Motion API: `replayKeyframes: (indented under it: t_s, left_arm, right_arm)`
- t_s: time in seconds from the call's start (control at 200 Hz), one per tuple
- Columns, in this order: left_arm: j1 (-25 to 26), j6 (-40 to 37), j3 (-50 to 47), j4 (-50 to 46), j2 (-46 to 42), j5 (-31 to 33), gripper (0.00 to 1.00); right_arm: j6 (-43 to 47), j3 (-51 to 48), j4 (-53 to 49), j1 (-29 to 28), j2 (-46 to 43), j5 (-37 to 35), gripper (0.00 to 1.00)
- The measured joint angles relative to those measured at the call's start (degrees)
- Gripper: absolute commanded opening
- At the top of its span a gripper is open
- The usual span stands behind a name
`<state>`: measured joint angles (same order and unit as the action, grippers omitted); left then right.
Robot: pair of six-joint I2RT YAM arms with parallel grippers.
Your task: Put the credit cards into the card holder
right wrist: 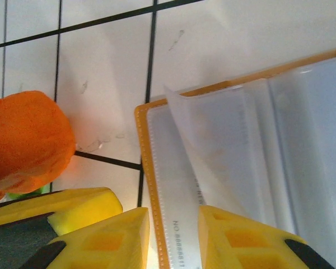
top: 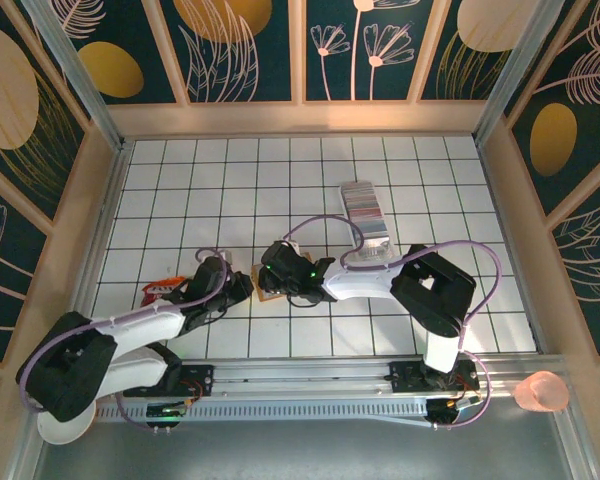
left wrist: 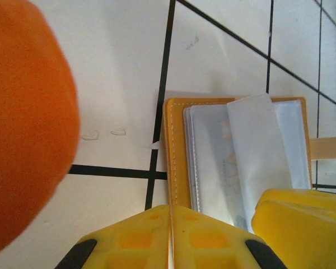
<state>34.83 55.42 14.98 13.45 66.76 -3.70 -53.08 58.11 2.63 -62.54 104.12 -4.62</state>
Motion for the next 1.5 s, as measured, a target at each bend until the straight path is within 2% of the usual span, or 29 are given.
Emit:
replayKeyframes:
  t_s: [0.29,0.43,0.535,0.611,0.716,0.846,0.891,0.916,0.956,1.131,1.496]
  left_arm:
    - [0.0,2.1,-1.4,-1.4,-6.6,1.7,0.10]
    - [0.0,3.2,-2.5,-2.6,-10.1,2.3,0.19]
    - [0.0,3.8,-2.7,-3.5,-12.0,2.3,0.25]
    - [0.0,4.1,-2.7,-3.7,-12.4,2.0,0.33]
    - [0.0,4.0,-2.5,-3.7,-12.0,0.9,0.38]
    - [0.0,3.4,-1.0,-4.2,-9.2,-0.2,0.42]
    - [0.0,3.1,-0.3,-4.3,-8.1,-0.4,0.43]
    - [0.0,3.1,-0.1,-4.2,-7.5,-0.5,0.44]
    - [0.0,2.9,0.2,-4.2,-6.6,-0.7,0.45]
    - [0.0,2.7,1.2,-4.2,-2.7,-1.9,0.45]
    - [0.0,1.8,2.3,-4.2,0.5,-3.2,0.47]
  right_arm:
    - [1.5,1.7,2.4,-0.6,-0.5,1.9,0.33]
    - [3.6,2.7,2.5,-0.6,-3.5,1.5,0.39]
    - [6.0,3.8,0.5,-0.5,-7.9,-0.7,0.40]
    - [7.5,4.0,-1.1,-0.1,-11.8,-3.0,0.42]
    - [9.5,3.1,-3.4,2.9,-17.7,-4.8,0.45]
    - [10.6,0.0,-6.4,11.8,-21.7,-4.9,0.49]
    - [10.7,-1.7,-7.6,14.7,-21.9,-5.2,0.51]
    - [10.8,-2.7,-8.0,15.8,-21.9,-5.2,0.57]
    - [10.7,-4.7,-8.8,17.2,-21.9,-5.2,0.58]
    - [10.3,-10.8,-11.0,18.2,-21.1,-4.3,0.58]
    - [7.8,-11.0,-10.1,18.2,-12.3,-4.4,0.53]
